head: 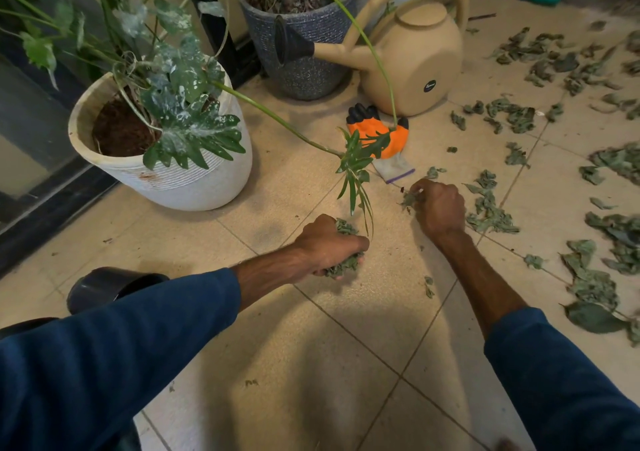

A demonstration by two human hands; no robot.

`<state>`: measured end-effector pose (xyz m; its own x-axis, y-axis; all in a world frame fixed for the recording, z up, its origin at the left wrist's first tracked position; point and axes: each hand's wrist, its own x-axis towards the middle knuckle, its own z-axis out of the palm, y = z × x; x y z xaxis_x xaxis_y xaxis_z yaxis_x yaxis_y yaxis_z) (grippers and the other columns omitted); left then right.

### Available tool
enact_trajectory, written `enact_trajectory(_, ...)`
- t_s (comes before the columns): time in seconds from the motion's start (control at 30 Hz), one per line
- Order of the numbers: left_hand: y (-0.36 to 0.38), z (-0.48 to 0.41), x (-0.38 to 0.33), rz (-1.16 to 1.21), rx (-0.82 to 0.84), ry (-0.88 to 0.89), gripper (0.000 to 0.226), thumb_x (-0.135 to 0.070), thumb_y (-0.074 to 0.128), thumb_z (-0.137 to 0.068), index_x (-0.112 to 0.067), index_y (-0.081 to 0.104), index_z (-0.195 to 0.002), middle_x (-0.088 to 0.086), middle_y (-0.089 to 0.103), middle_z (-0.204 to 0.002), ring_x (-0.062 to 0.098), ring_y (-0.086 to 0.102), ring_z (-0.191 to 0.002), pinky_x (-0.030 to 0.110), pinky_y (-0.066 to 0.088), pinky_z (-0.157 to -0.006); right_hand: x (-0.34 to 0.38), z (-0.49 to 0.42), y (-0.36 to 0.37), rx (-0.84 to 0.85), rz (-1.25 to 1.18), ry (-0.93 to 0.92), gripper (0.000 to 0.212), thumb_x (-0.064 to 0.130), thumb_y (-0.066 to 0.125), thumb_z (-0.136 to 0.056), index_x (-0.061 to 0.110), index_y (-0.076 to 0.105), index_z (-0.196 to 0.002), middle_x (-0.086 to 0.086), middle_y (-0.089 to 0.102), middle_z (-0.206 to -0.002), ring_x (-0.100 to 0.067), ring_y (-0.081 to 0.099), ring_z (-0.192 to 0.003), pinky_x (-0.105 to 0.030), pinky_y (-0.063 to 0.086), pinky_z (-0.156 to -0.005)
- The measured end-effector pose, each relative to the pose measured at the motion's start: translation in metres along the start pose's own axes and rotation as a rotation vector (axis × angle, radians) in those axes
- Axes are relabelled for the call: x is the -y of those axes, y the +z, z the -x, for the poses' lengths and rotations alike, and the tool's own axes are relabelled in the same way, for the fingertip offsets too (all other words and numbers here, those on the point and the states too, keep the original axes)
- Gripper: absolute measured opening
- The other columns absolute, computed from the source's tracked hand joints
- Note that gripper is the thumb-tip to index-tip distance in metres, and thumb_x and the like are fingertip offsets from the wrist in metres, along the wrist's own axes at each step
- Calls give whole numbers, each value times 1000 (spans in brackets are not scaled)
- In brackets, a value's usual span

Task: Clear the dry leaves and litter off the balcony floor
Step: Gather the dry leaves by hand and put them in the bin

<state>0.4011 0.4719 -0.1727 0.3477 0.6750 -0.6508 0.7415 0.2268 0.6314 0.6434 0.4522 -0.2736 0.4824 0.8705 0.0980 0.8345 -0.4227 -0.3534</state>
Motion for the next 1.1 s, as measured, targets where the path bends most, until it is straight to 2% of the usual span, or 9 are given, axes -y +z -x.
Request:
enact_trajectory(0.17, 3, -2, -2, -7, -3, -1, 31, -34, 76, -82, -9, 74, -101, 8, 79, -93, 16, 63, -50, 17, 38, -40, 2, -4, -2, 78, 34, -79, 31, 2, 64, -87, 17, 78, -110, -14, 74, -103, -36, 68, -91, -42, 58, -78)
enact_trajectory(0.33, 7, -1, -3, -24, 8, 6, 36, -39, 77, -80, -10, 74, -102, 9, 78, -95, 17, 64, -54, 18, 39, -42, -1, -3, -3, 68, 129, -109, 19, 4, 65, -89, 14, 77, -99, -13, 72, -98, -36, 60, -93, -42, 48, -78)
enact_trajectory(0.47, 7, 0, -4, -30, -2, 11, 40, -39, 78, -80, -10, 69, -106, 10, 76, -98, 18, 64, -61, 17, 39, -42, -10, -10, -25, 18, -287, 21, 15, 6, 67, -91, 11, 79, -98, 0, 73, -97, -17, 65, -87, -27, 46, -80)
enact_trajectory(0.63, 8, 1, -3, -38, -11, 19, 37, -39, 78, -81, -12, 68, -103, 9, 75, -97, 19, 65, -67, 18, 39, -42, -34, -16, -59, -13, -497, 201, 14, 6, 72, -89, 7, 78, -102, -9, 76, -94, -18, 68, -80, -31, 56, -83)
enact_trajectory(0.83, 12, -1, -4, -30, 16, 4, 42, -40, 78, -77, -9, 73, -106, 10, 77, -98, 17, 63, -58, 15, 38, -41, -32, -9, -51, 196, -383, 84, 17, 0, 76, -84, 10, 79, -97, -3, 76, -85, -8, 69, -69, -24, 57, -71)
enact_trajectory(0.9, 12, -2, -3, -31, 18, -2, 46, -40, 78, -77, -8, 71, -109, 10, 76, -99, 18, 63, -60, 15, 38, -40, -26, -9, -38, 207, -308, 69, 21, -2, 74, -83, 10, 77, -100, -5, 75, -84, -13, 70, -69, -29, 60, -74)
enact_trajectory(0.97, 11, -3, -2, -32, 11, -6, 46, -39, 78, -77, -7, 72, -110, 10, 76, -99, 18, 63, -60, 14, 38, -40, -24, -12, -26, 204, -245, 94, 29, -3, 73, -82, 10, 76, -108, -12, 77, -94, -22, 73, -80, -30, 58, -81)
enact_trajectory(1.03, 10, -2, -1, -35, 7, -8, 43, -38, 78, -78, -8, 72, -108, 10, 77, -98, 17, 63, -58, 15, 38, -40, -24, -17, -16, 234, -189, 116, 35, -2, 72, -81, 10, 75, -114, -16, 74, -107, -27, 72, -89, -26, 53, -80)
enact_trajectory(1.1, 8, -1, 0, -31, 10, -9, 39, -36, 78, -79, -8, 72, -106, 8, 77, -95, 15, 61, -52, 15, 36, -40, -22, -19, -10, 267, -127, 95, 30, -3, 70, -81, 7, 77, -109, -17, 74, -105, -28, 70, -83, -29, 56, -74)
